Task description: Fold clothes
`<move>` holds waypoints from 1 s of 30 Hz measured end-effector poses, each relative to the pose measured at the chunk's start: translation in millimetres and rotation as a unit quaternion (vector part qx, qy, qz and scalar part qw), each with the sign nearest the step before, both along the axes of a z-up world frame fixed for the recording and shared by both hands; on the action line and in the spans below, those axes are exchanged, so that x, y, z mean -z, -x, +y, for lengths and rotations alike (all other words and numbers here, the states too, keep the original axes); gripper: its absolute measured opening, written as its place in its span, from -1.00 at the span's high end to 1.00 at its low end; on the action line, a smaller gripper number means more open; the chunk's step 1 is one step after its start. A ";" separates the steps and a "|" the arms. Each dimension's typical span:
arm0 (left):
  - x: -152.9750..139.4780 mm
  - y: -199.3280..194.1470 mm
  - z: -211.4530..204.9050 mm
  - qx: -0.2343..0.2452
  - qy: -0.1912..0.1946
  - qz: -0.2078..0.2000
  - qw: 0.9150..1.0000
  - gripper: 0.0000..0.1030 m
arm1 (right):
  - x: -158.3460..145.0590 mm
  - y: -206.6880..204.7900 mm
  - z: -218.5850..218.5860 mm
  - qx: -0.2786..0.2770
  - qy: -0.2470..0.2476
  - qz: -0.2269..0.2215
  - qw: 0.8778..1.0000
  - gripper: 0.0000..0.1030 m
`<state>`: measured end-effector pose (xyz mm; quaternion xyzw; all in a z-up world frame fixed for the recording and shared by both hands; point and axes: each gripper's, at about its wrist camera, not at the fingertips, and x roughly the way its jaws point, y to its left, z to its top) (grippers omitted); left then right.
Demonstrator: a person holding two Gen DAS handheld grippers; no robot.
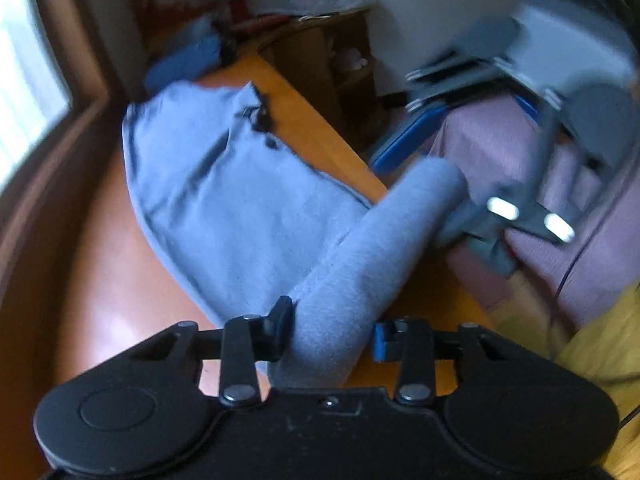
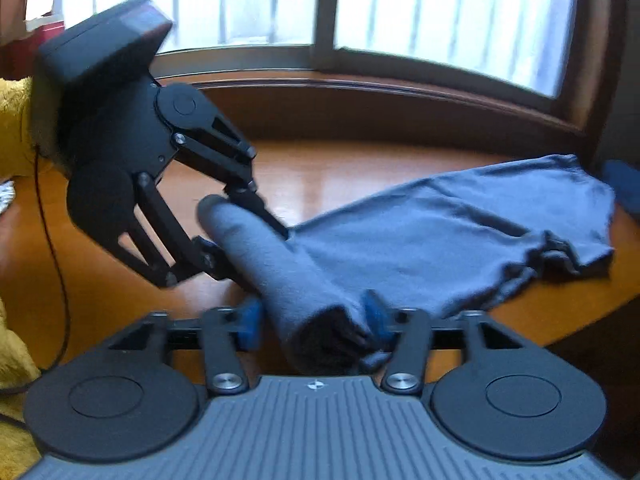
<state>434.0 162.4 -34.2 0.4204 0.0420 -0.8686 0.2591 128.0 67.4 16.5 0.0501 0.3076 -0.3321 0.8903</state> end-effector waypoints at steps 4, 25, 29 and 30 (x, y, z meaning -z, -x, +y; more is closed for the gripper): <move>-3.1 -6.5 -17.5 -0.026 -0.047 0.024 0.998 0.31 | 15.8 1.9 7.3 -0.008 0.036 0.044 0.998 -0.61; -52.7 -10.8 -45.5 -0.152 -0.002 0.093 0.984 -0.06 | 51.8 39.1 -131.9 0.177 -0.439 -0.247 0.846 0.35; -37.9 6.4 -55.8 -0.142 -0.018 0.074 0.987 -0.18 | 48.7 40.9 -119.8 0.206 -0.447 -0.266 0.829 0.33; -31.5 11.8 -59.9 -0.142 -0.026 0.061 0.988 -0.18 | 45.8 38.8 -117.1 0.207 -0.439 -0.261 0.834 0.33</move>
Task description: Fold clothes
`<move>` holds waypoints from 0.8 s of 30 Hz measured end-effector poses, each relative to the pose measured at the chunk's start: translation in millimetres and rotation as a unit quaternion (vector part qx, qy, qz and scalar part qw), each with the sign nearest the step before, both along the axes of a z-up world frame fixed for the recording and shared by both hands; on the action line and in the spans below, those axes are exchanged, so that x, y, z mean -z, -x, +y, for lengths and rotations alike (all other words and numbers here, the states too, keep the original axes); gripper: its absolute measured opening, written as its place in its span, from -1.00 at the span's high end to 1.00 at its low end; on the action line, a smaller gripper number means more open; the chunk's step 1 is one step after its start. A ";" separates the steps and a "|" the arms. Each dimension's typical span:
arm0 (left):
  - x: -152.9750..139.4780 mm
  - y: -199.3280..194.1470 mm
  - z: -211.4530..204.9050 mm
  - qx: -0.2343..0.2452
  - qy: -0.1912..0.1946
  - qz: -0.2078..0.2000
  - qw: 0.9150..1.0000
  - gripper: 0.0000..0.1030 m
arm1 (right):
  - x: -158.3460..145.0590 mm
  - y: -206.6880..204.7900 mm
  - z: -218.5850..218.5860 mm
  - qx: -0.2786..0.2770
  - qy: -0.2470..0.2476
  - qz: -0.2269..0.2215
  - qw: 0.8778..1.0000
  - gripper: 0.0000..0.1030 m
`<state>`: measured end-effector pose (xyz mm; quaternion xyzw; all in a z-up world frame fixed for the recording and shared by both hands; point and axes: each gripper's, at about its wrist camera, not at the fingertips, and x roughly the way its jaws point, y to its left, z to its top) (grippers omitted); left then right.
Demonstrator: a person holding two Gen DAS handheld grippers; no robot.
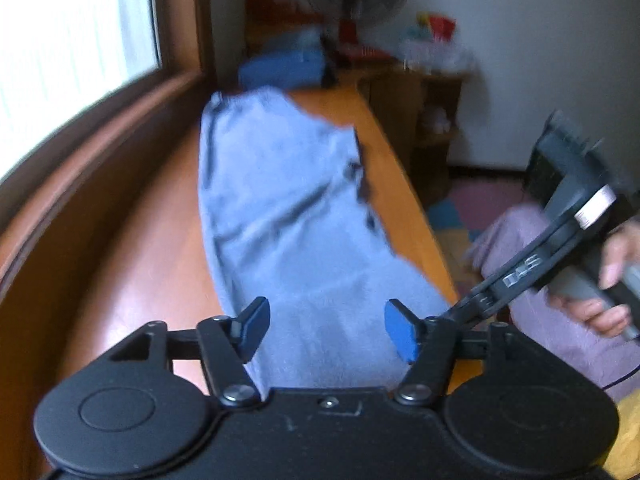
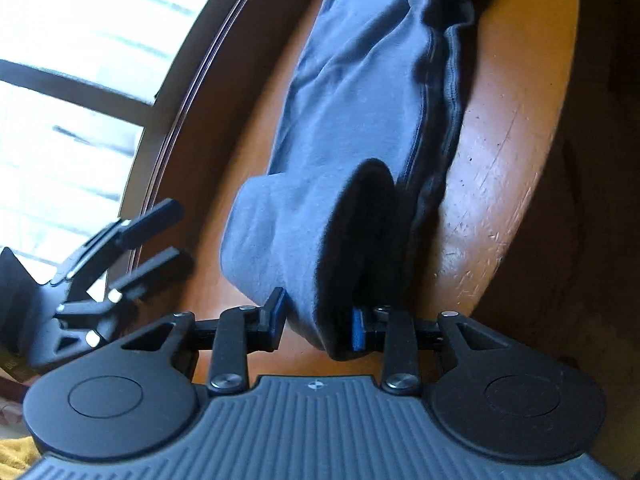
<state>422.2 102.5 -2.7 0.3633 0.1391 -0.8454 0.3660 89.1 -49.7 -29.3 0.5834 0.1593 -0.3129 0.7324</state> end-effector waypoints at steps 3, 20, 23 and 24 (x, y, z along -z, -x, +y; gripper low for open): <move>26.8 12.5 -15.5 -0.026 -0.042 -0.057 0.997 -0.23 | -24.7 -7.8 15.9 -0.008 0.073 0.079 0.994 0.25; 25.2 -9.5 -8.1 -0.053 -0.042 -0.049 0.996 -0.46 | -50.1 -41.8 51.8 -0.043 0.343 0.261 0.901 -0.37; 25.4 -26.0 4.2 -0.036 -0.033 -0.058 0.997 -0.45 | -54.9 -46.0 89.8 -0.051 0.388 0.263 0.882 -0.51; 28.3 -27.9 8.2 -0.028 -0.032 -0.064 0.997 -0.45 | -52.0 -46.8 98.9 -0.059 0.398 0.271 0.874 -0.51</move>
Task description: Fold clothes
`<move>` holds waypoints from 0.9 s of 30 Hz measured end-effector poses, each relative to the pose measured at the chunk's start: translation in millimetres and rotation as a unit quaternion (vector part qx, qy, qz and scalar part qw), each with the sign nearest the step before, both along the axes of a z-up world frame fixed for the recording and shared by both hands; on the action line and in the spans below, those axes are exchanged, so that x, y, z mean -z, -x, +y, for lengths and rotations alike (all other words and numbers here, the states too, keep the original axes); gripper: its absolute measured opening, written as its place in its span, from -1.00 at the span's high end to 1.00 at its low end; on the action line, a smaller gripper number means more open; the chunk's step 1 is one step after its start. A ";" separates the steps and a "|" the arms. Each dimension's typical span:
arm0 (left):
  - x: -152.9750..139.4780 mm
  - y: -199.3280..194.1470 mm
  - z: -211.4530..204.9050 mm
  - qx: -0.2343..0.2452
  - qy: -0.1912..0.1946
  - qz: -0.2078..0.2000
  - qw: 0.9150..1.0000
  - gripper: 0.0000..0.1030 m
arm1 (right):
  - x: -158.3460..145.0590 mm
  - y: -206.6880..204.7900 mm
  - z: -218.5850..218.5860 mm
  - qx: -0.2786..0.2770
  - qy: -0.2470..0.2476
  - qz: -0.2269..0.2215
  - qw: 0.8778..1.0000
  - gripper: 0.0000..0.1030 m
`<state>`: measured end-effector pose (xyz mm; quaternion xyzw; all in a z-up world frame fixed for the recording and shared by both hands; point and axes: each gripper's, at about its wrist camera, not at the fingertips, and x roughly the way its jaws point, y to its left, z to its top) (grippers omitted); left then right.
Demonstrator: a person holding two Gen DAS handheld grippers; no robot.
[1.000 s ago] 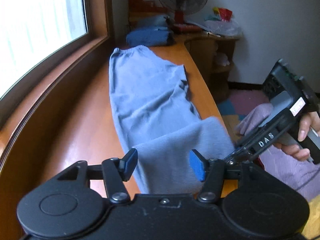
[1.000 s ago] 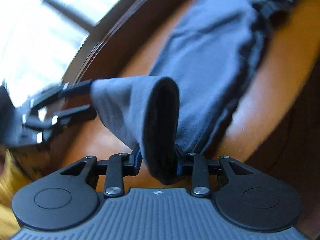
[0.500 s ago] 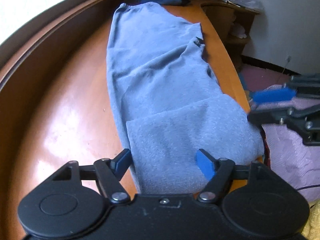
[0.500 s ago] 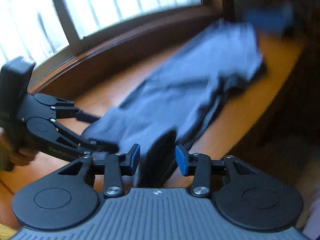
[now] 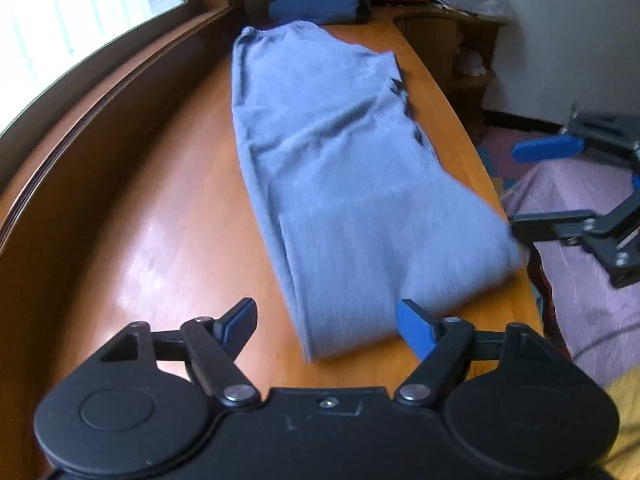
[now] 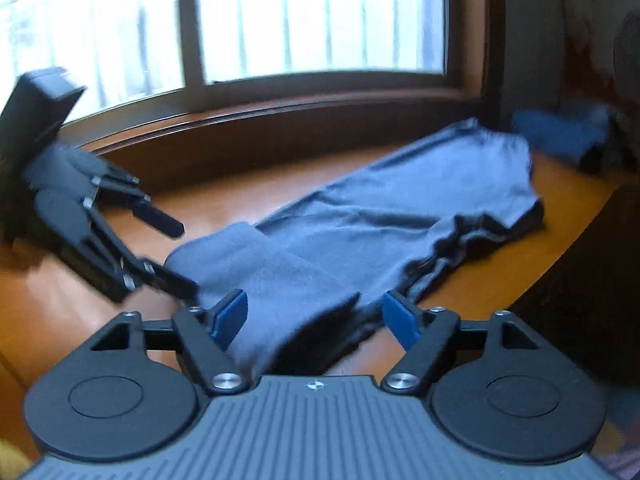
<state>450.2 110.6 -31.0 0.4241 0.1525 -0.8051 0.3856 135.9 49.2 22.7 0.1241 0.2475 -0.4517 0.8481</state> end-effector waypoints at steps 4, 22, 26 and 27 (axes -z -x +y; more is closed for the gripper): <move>18.4 9.1 12.7 0.037 0.014 -0.023 0.999 -0.45 | 20.7 -26.2 9.5 -0.024 0.015 0.058 0.998 -0.44; -2.9 9.5 38.9 0.073 0.003 0.059 0.996 0.00 | 7.7 -3.7 6.7 0.039 -0.166 -0.102 0.980 0.43; -17.9 17.1 41.5 0.051 0.038 0.053 0.997 -0.06 | 2.9 21.0 -23.0 0.064 -0.235 -0.202 0.949 0.49; -22.7 19.4 41.4 0.043 0.053 0.046 0.997 -0.07 | 1.7 26.5 -30.4 0.070 -0.250 -0.225 0.939 0.49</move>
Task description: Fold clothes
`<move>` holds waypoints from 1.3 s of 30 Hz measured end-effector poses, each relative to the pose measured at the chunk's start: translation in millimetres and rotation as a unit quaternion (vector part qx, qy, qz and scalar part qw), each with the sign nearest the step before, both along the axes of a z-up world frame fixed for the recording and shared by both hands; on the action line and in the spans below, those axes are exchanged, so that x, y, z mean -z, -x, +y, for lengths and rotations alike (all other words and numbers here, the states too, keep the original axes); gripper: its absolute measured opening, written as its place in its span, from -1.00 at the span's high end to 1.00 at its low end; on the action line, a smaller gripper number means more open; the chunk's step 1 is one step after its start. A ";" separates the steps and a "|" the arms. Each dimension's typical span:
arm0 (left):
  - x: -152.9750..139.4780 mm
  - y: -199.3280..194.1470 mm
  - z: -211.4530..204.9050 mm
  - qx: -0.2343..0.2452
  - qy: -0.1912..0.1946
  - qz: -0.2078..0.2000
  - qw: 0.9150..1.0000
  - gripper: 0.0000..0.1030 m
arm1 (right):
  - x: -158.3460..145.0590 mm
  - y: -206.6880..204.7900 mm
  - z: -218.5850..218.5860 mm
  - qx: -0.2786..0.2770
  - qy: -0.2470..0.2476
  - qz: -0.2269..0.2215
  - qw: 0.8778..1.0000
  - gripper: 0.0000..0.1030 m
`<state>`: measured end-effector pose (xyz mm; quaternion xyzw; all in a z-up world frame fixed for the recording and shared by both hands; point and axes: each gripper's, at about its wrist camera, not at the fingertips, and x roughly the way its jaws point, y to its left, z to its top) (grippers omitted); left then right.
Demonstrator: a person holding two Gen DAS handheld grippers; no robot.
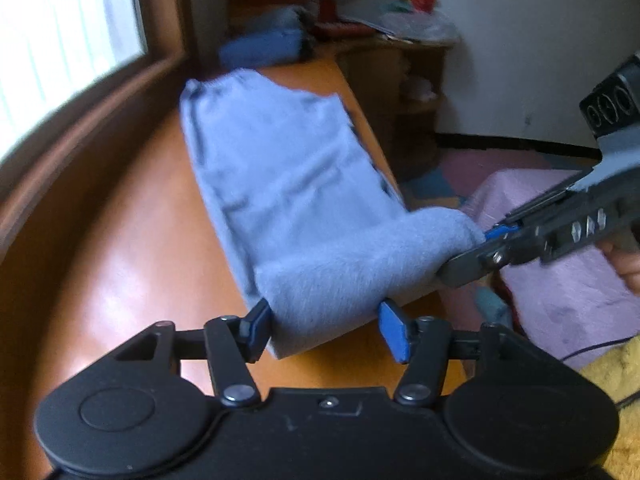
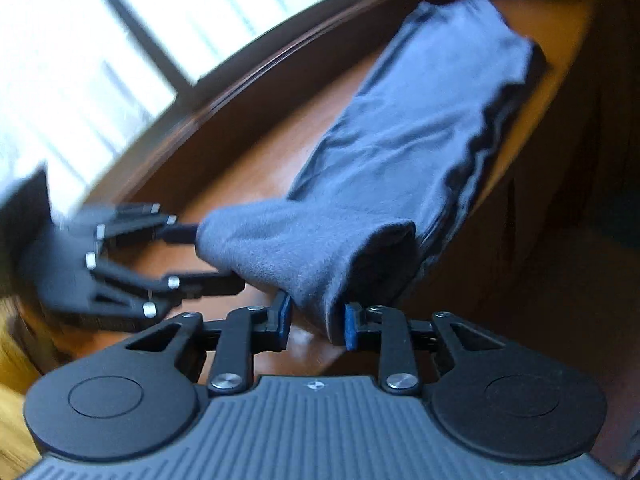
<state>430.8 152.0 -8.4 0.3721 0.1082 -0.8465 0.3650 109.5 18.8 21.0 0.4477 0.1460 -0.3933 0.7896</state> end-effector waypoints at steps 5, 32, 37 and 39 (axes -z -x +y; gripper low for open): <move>-15.7 11.2 -9.4 -0.018 0.058 -0.033 0.998 -0.20 | -1.5 18.3 -50.0 -0.012 -0.045 -0.071 0.996 0.51; 35.8 91.2 -153.3 -0.098 0.007 -0.099 0.990 -0.56 | 20.4 2.7 -154.1 -0.102 0.117 0.124 0.980 0.24; 34.2 91.7 -152.4 -0.124 0.001 -0.097 0.988 -0.61 | 25.9 8.4 -164.7 -0.111 0.105 0.098 0.983 0.15; 33.1 91.3 -152.3 -0.135 -0.003 -0.094 0.986 -0.60 | 24.6 5.1 -160.9 -0.113 0.122 0.109 0.980 0.09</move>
